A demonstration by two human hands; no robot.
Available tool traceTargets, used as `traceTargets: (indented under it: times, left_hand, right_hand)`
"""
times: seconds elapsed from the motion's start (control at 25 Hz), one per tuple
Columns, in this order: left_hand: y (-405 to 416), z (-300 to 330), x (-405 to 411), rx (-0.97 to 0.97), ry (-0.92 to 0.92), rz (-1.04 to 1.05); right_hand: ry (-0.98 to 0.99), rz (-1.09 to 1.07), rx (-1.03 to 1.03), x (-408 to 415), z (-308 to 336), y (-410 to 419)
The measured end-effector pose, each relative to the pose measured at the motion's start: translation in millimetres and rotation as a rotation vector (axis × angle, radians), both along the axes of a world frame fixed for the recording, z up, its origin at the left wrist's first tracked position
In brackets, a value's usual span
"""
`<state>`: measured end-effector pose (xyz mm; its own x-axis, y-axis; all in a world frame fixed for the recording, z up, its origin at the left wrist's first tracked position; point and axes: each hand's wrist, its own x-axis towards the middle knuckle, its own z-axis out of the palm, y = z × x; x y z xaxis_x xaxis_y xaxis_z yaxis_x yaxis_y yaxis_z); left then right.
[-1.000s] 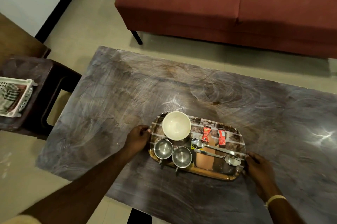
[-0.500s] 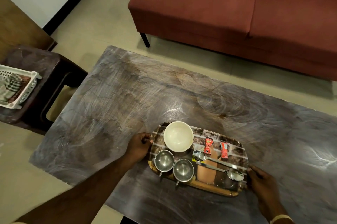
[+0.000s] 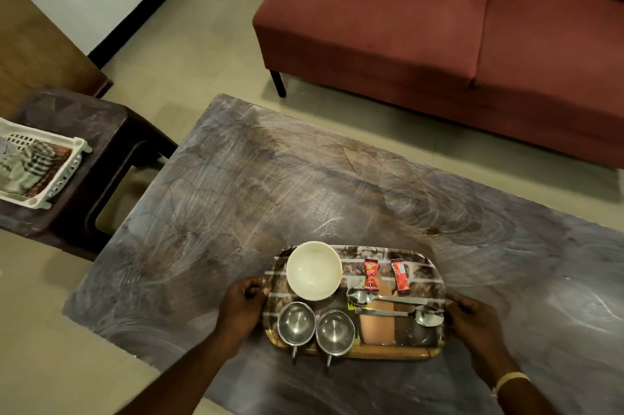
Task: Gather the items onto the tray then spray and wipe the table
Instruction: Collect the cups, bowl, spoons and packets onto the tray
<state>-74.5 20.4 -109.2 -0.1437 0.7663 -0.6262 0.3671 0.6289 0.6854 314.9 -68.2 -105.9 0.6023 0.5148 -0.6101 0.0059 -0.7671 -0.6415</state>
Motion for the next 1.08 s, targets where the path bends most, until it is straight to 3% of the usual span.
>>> traceTargets:
  times: [0.28,0.64,1.08]
  left_hand:
    - [-13.5,-14.9,-61.1,-0.037,-0.070,0.226]
    - [-3.4,-2.1,-111.3,-0.033,-0.192,0.760]
    - [31.0,-1.0,-128.7,-0.002,-0.331,1.096]
  right_hand:
    - [-0.064,0.226,0.028,-59.2,21.2,93.0]
    - [-0.063,0.504,0.132,-173.9,30.8,245.6]
    - [0.013,0.628,0.186,-281.3,34.4,365.1]
